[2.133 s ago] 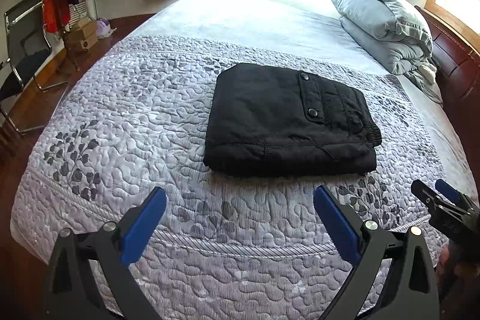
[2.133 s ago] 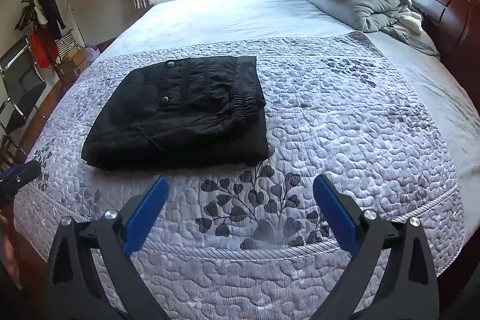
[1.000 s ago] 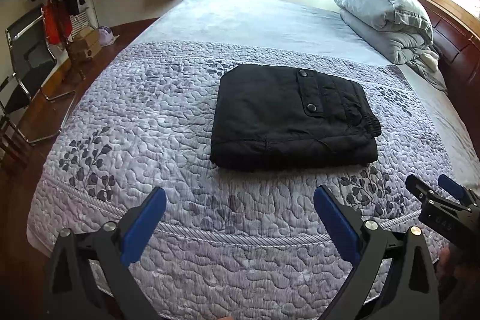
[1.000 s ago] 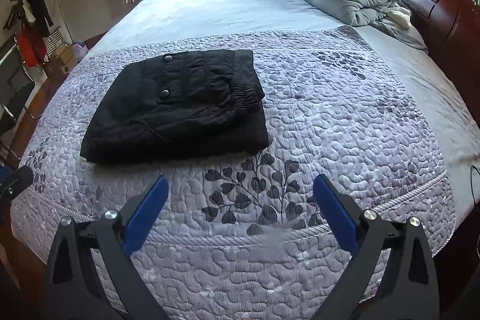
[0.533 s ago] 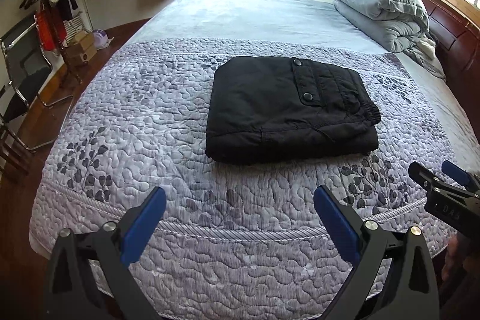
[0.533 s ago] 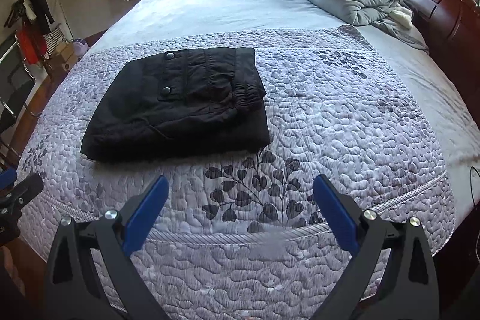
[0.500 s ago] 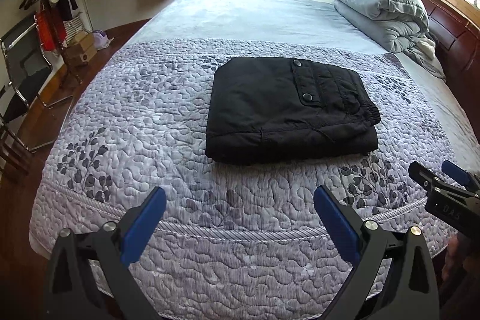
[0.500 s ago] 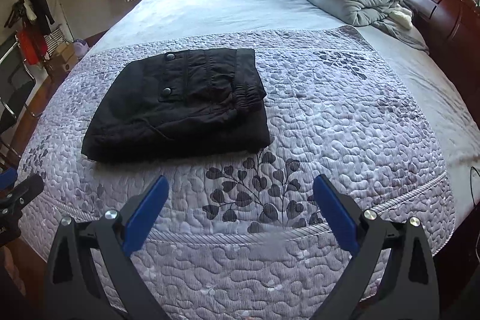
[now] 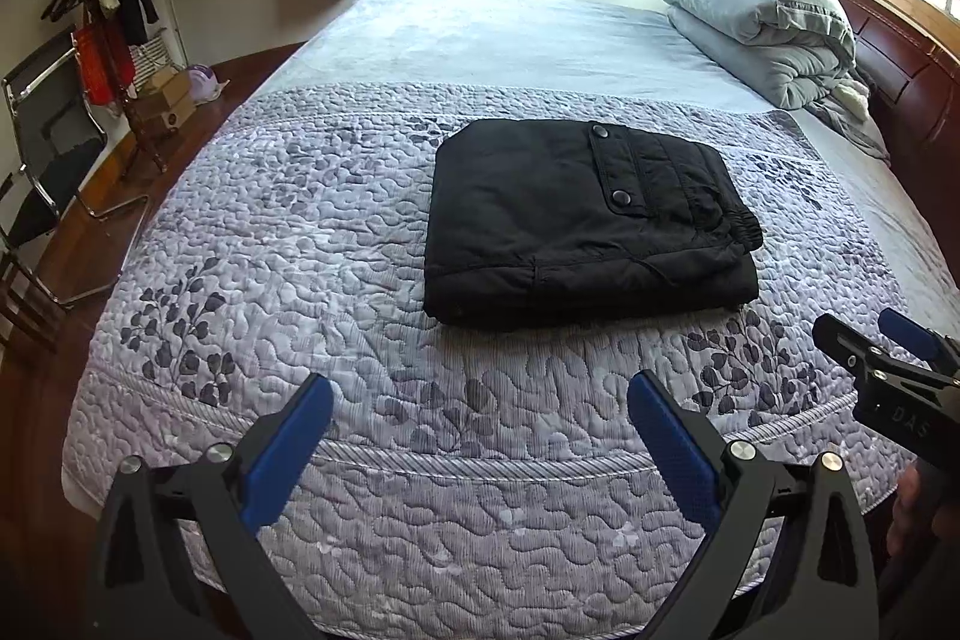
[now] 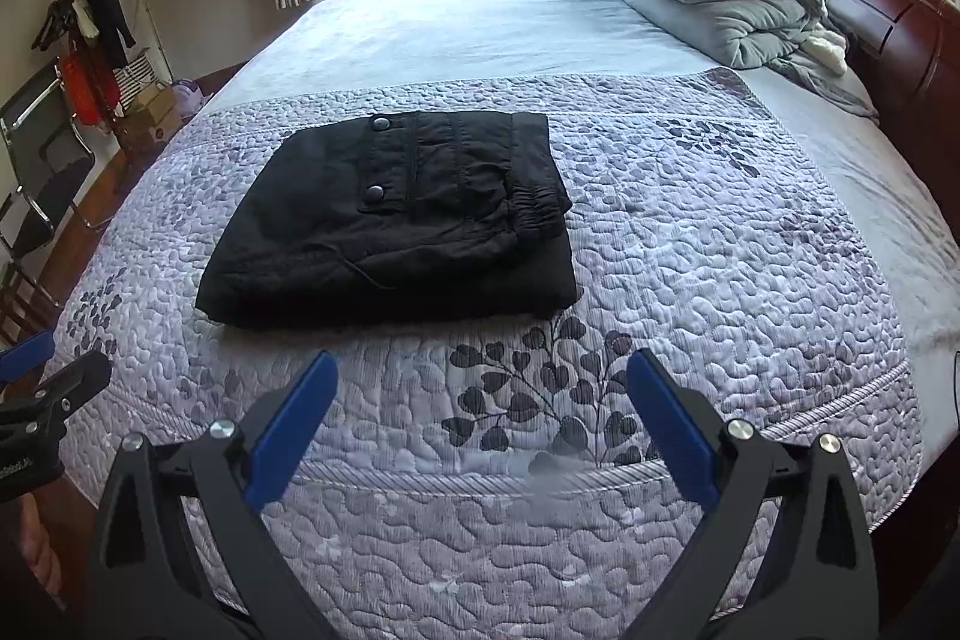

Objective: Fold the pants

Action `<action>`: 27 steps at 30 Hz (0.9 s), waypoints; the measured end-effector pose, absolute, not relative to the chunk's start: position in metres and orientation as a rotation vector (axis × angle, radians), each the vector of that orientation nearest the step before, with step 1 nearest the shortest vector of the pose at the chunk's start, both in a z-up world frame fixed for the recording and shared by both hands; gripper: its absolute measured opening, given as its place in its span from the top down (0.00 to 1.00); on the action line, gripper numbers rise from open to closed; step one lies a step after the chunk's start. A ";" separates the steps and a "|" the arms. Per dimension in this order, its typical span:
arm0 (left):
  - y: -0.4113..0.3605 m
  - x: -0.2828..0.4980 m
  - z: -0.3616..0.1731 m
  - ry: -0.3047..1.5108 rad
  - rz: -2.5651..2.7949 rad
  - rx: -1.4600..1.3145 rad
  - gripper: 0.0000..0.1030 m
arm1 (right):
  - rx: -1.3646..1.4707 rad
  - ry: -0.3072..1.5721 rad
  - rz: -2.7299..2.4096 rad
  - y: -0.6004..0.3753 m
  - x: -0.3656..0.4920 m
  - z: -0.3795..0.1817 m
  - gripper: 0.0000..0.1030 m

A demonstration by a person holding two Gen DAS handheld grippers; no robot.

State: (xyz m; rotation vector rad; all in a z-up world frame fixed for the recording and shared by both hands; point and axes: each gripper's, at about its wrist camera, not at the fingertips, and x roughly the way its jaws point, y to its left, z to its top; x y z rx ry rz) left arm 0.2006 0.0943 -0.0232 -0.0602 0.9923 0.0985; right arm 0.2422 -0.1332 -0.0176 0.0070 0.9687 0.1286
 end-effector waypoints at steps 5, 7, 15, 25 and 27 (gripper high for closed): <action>0.100 0.200 -0.024 0.996 0.097 -0.075 0.03 | 0.000 0.964 0.134 -0.128 0.241 -0.016 0.06; 0.101 0.199 -0.024 0.998 0.097 -0.083 0.03 | -0.002 0.962 0.138 -0.126 0.240 -0.015 0.06; 0.102 0.198 -0.023 0.994 0.091 -0.085 0.03 | -0.010 0.968 0.144 -0.122 0.238 -0.016 0.06; 0.100 0.198 -0.025 1.002 0.086 -0.078 0.03 | -0.014 0.971 0.144 -0.121 0.237 -0.016 0.06; 0.099 0.199 -0.026 1.004 0.085 -0.073 0.03 | -0.015 0.974 0.142 -0.122 0.238 -0.017 0.06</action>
